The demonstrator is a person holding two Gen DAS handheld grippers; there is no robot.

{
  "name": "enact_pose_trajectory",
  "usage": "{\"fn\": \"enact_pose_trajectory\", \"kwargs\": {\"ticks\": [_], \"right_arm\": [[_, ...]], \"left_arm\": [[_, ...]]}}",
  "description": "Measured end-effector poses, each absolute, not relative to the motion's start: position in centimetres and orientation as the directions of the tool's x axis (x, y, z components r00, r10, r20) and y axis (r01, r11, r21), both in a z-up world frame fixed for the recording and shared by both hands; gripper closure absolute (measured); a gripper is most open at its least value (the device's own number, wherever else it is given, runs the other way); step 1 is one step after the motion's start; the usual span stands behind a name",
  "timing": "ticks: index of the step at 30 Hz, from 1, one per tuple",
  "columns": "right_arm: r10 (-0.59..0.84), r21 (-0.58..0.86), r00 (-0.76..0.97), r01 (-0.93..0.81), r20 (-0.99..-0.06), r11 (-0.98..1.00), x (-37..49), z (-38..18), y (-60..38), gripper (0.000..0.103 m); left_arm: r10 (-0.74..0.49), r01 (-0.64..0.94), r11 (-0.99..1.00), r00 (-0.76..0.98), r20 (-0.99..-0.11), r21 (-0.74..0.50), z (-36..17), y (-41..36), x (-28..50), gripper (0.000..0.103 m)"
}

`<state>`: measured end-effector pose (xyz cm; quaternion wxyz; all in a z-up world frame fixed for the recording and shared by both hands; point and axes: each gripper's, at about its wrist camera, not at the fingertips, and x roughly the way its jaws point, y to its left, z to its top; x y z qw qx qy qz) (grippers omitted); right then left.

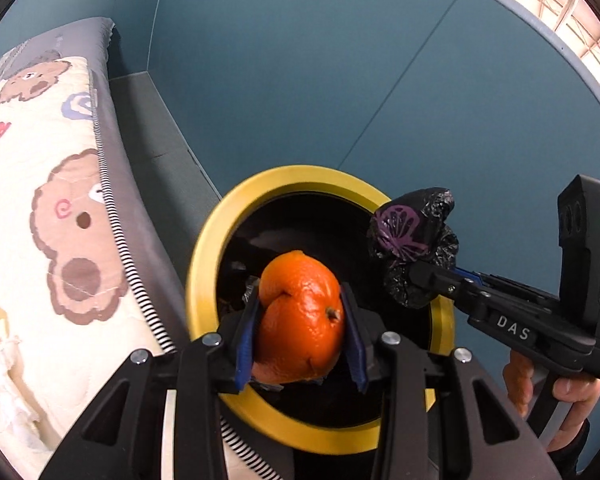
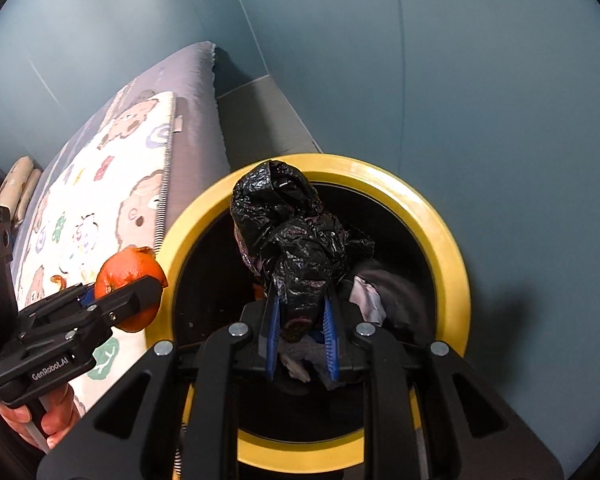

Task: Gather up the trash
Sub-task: 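Lower the orange and black bag into the yellow bin and open both tools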

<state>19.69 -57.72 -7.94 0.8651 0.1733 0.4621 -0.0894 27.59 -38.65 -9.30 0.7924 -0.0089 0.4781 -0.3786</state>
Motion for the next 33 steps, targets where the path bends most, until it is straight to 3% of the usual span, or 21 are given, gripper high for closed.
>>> {"fn": "enact_pose_trajectory", "kwargs": {"ticks": [5,11,20,25,33], "right_arm": [[-0.001,0.214,0.551,0.327,-0.835,0.920,19.6,-8.3,-58.4,0.083],[-0.016,0.217,0.553,0.353,-0.833,0.910,18.9,-8.0,-59.2,0.076],[-0.004,0.237,0.545,0.373,-0.839,0.897,18.0,-7.8,-59.3,0.048],[0.031,0.254,0.538,0.345,-0.842,0.904,18.2,-7.5,-58.0,0.038],[0.091,0.242,0.544,0.214,-0.834,0.946,19.3,-5.7,-51.8,0.034]], "left_arm": [[-0.601,0.607,0.705,0.238,-0.763,-0.366,-9.6,-40.3,28.1,0.065],[-0.599,0.592,0.716,0.246,-0.762,-0.371,-9.0,-40.2,28.2,0.042],[-0.558,0.543,0.767,0.304,-0.772,-0.341,-7.8,-36.2,28.8,0.018],[-0.498,0.499,0.815,0.346,-0.795,-0.293,-7.5,-32.4,29.3,0.014],[-0.424,0.404,0.879,0.414,-0.805,-0.255,-6.6,-25.2,31.1,0.012]]}}
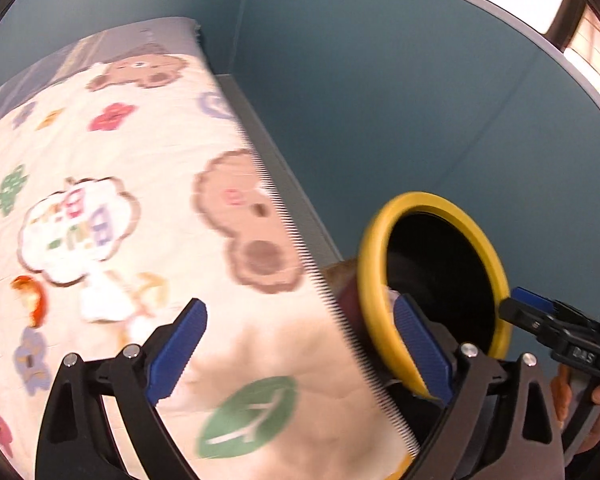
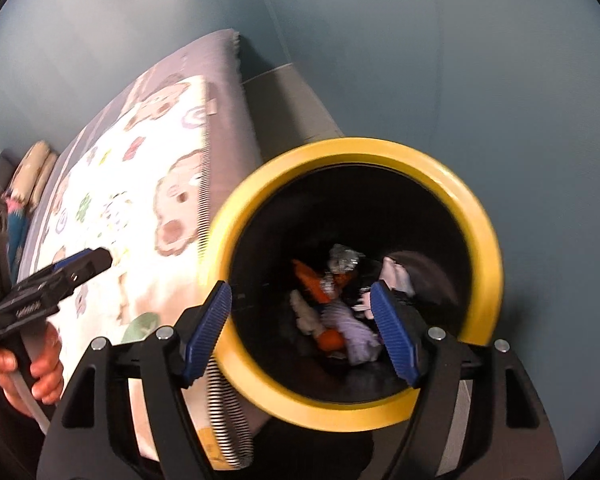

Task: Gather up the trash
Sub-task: 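Lower the orange and black bag into the yellow bin and open both tools, then move both open tools back over the bed toward the remaining trash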

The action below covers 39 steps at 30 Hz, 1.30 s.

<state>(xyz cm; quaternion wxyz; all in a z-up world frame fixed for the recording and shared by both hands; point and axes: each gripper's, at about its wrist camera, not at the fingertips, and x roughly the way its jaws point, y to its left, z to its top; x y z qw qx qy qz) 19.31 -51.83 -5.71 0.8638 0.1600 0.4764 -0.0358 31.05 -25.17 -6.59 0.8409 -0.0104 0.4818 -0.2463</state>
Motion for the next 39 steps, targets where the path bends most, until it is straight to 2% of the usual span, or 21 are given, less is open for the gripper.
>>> {"fn": "enact_pose_trajectory", "kwargs": {"ticks": [13,22,39], "right_arm": [[0.205,0.257,0.523,0.027,-0.827,0.966,22.9,-4.6,-41.4,0.033],[0.269,0.265,0.464,-0.076,-0.844,0.961,26.3,-6.0,-34.2,0.033],[0.291,0.244,0.352,-0.172,-0.890,0.954,31.3,-10.8,-26.4,0.033]], "left_arm": [[-0.272,0.190,0.961,0.495,-0.825,-0.202,-7.0,-11.9,33.5,0.012],[-0.186,0.055,0.982,0.491,-0.851,-0.183,-9.6,-4.7,36.4,0.012],[-0.134,-0.059,0.983,0.429,-0.893,-0.175,-15.6,0.7,40.0,0.012]]}}
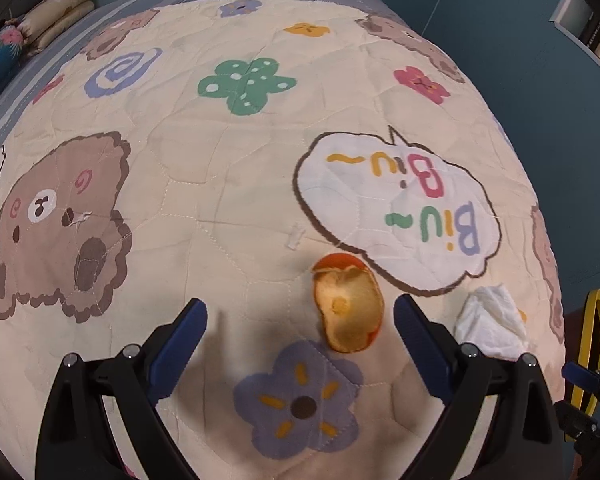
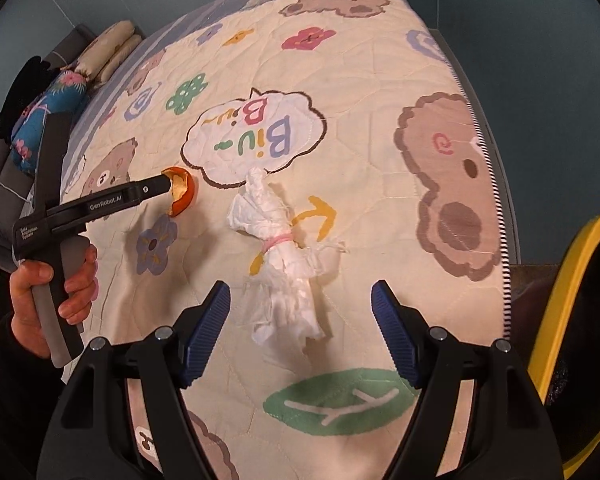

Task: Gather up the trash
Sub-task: 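Move both open tools back over the bed toward the remaining trash, then grasp the orange peel with the left tool while the right tool grasps the white tissue bundle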

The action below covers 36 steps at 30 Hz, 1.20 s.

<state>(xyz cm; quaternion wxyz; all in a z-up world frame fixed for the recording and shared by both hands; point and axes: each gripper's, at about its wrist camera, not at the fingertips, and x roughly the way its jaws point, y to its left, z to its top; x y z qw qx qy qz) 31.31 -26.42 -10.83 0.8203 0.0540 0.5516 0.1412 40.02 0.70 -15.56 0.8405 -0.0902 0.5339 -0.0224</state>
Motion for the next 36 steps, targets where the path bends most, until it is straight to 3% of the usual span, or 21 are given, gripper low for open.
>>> {"fn": "enact_pose_trajectory", "kwargs": {"ticks": [12,16,21,25,27,30,36], "right_arm": [[0.294,0.242,0.305,-0.197,-0.906,0.950,32.6,-13.1,-24.0,0.034],[0.292,0.241,0.285,-0.202,-0.913,0.949,32.7,-13.8,-23.5,0.041],[0.280,0.228,0.275,-0.208,-0.920,0.951,32.7,-14.4,-23.1,0.047],[0.265,0.211,0.268,-0.213,-0.926,0.954,32.6,-14.7,-22.7,0.057],[0.260,0.206,0.270,-0.212,-0.927,0.955,32.5,-14.8,-22.7,0.060],[0.245,0.192,0.267,-0.210,-0.932,0.959,32.5,-15.1,-22.5,0.071],[0.241,0.189,0.265,-0.207,-0.934,0.960,32.3,-15.2,-22.3,0.087]], "left_arm": [[-0.124,-0.037,0.988,0.403,-0.907,-0.152,-17.3,-0.1,41.2,0.012],[-0.134,-0.019,0.988,0.402,-0.906,-0.154,-17.5,-1.1,41.4,0.013],[-0.129,0.011,0.991,0.394,-0.910,-0.136,-17.9,-2.9,41.5,0.030],[-0.122,0.014,0.992,0.385,-0.915,-0.127,-18.2,-3.4,41.4,0.037],[-0.126,0.024,0.992,0.385,-0.914,-0.126,-18.0,-3.5,41.3,0.047],[-0.132,0.034,0.991,0.382,-0.915,-0.129,-17.9,-3.6,41.1,0.059],[-0.152,0.028,0.988,0.380,-0.913,-0.153,-17.8,-3.2,41.1,0.073]]}}
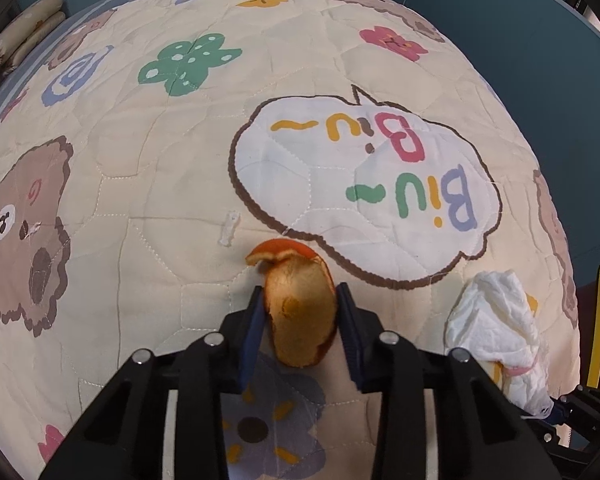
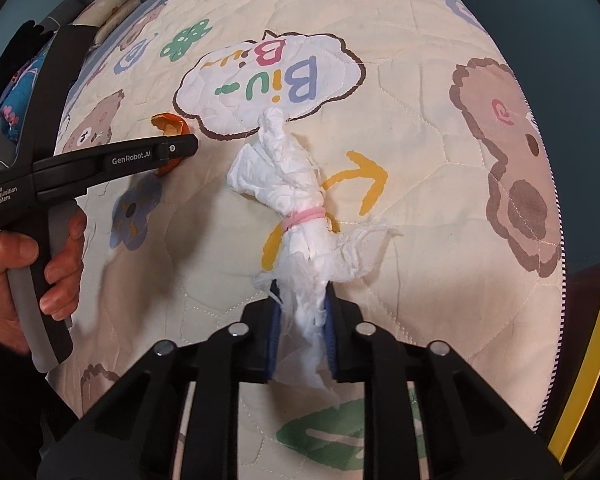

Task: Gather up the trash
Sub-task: 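Grasp the orange peel with the left tool while the right tool grasps the white tissue bundle, then lift the orange peel and tissue bundle and carry them to the yellow bin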

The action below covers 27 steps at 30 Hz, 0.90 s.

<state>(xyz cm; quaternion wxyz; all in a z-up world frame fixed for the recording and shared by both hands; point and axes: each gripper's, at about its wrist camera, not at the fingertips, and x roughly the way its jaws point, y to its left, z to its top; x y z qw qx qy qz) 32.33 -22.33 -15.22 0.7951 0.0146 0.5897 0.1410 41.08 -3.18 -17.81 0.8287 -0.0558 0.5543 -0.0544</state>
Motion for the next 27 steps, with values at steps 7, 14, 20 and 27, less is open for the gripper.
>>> {"fn": "enact_pose_trajectory", "kwargs": {"ticks": [7,14,20,27], "right_arm": [[0.272,0.216,0.280,-0.214,-0.921,0.953,31.4,-14.1,-22.7,0.091],[0.288,0.222,0.312,-0.229,-0.905,0.948,30.0,-12.3,-22.7,0.091],[0.292,0.222,0.328,-0.234,-0.898,0.947,28.5,-10.8,-22.9,0.091],[0.293,0.227,0.337,-0.221,-0.895,0.948,27.1,-9.8,-23.9,0.091]], "left_arm": [[-0.180,0.035,0.983,0.392,-0.902,-0.181,-16.7,-2.5,40.2,0.081],[-0.200,0.036,0.978,0.422,-0.884,-0.205,-15.0,-1.3,38.6,0.083],[-0.210,0.042,0.976,0.443,-0.872,-0.214,-13.5,-0.9,37.3,0.083],[-0.219,0.068,0.975,0.452,-0.864,-0.212,-12.4,-1.3,34.9,0.083]]}}
